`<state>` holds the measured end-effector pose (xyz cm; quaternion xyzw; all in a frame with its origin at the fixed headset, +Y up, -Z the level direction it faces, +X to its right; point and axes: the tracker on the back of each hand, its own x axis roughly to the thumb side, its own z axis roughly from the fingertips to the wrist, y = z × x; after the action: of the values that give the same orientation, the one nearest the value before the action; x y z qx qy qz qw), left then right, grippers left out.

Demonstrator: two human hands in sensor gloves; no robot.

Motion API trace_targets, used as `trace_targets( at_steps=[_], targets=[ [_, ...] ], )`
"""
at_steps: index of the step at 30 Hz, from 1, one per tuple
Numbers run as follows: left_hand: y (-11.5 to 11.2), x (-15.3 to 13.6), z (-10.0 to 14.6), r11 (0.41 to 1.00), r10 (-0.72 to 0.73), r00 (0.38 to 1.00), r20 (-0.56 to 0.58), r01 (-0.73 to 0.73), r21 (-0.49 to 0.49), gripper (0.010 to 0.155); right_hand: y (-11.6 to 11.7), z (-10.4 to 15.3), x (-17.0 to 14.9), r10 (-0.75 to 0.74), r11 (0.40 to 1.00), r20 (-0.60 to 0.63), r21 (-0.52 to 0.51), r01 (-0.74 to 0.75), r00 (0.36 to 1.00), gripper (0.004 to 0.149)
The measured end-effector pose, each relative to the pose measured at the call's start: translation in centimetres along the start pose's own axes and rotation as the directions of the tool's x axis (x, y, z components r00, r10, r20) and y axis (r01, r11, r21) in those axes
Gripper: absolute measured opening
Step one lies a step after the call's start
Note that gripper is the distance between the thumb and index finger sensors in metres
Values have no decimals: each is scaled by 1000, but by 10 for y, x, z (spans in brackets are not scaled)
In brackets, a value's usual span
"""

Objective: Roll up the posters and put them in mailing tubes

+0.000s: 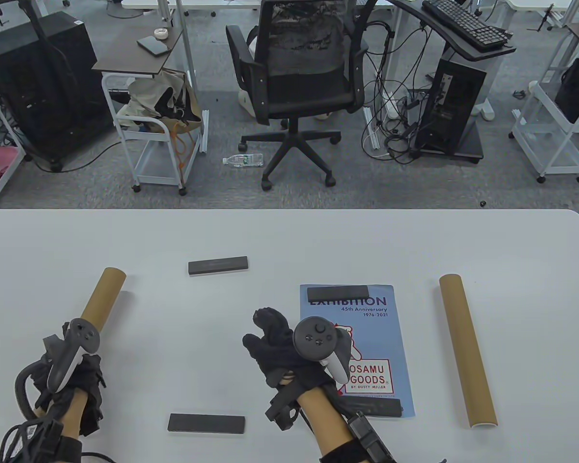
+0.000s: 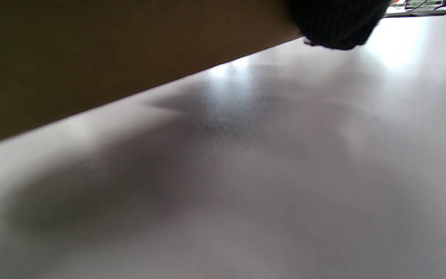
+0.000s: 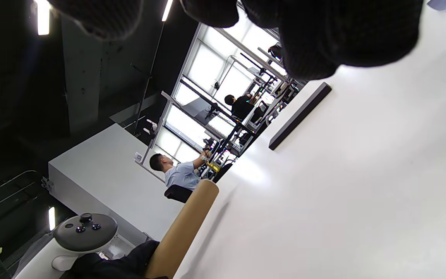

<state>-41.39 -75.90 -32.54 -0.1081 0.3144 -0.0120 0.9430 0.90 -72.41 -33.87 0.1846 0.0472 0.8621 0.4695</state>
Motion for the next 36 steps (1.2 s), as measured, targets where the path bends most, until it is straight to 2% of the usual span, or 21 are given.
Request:
trace_targets(
  at_steps=[17,21,23,27,29,30,32,34,36],
  targets=[
    [-8,-1,-5,998,-35,999,-27,34,-53,90,2,1,2,24,999,-8,36,-23,1000,70],
    [1,0,1,999,-32,999,-14,32,-18,95,2,1,2,32,999,-8,43,-31,999,70],
    [13,4,10,999,-5,1000,9,5,32,97,2,0,2,33,998,-8,46,-32,999,70],
    [44,18,43,955,72,981,180,-120,271,94,3,0,3,45,998,-9,48,-44,999,70],
    [53,26,62,906,142,924,355,-266,330,88,2,0,3,60,997,-13,47,-59,998,70],
    [55,32,73,883,182,857,483,-358,302,84,1,0,3,76,996,-17,41,-76,997,70],
    [53,46,88,878,266,714,648,-457,143,68,-4,1,6,122,993,-30,10,-122,992,70],
    [46,61,97,891,318,597,737,-454,-16,63,-14,3,11,176,983,-48,-42,-178,983,70],
    [37,75,104,914,325,554,766,-393,-103,62,-31,6,19,249,961,-78,-105,-256,965,70]
  ],
)
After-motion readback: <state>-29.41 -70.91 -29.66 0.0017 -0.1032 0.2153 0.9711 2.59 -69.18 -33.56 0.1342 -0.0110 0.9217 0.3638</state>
